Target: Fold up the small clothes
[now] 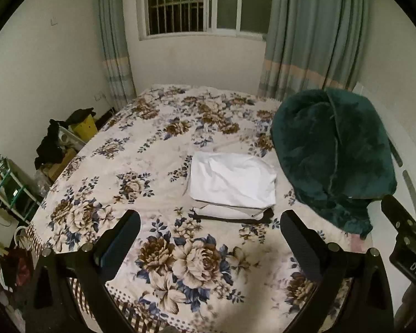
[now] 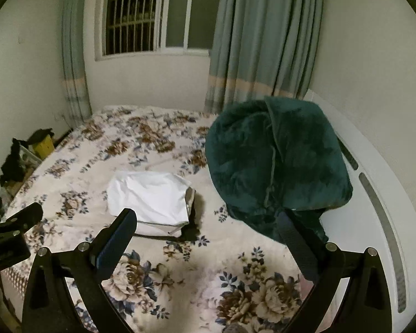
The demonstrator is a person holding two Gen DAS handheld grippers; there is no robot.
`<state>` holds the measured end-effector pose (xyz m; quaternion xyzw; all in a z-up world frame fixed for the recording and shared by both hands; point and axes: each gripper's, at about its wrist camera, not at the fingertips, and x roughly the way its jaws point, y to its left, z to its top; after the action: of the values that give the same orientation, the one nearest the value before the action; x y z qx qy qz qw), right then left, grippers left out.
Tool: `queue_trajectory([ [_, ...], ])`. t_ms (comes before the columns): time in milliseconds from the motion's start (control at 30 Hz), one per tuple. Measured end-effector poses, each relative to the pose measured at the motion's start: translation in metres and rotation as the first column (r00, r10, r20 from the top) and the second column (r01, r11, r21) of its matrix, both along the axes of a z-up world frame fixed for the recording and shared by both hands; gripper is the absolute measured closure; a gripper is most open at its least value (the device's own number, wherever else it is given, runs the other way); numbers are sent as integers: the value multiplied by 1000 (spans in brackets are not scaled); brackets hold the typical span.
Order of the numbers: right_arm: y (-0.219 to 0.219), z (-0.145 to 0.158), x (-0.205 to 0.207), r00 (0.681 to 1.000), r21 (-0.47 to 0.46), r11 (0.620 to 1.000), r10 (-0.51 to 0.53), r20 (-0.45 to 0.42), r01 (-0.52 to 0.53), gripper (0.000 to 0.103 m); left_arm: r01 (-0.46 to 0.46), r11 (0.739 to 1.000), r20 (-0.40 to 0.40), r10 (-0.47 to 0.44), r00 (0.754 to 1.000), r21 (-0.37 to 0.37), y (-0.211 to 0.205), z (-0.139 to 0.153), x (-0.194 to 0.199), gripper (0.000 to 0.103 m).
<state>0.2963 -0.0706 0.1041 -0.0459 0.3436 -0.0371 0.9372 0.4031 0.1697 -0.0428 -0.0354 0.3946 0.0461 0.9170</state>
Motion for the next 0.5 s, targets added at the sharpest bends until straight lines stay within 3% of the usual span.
queue_trajectory([
  [267, -10, 50, -69, 998, 32, 999, 25, 50, -26, 0, -4, 1000, 70, 4, 998, 6, -11, 39, -55, 0],
  [500, -17, 68, -99, 997, 38, 999, 33, 68, -36, 0, -11, 1000, 98, 10, 995, 9, -17, 52, -81, 0],
])
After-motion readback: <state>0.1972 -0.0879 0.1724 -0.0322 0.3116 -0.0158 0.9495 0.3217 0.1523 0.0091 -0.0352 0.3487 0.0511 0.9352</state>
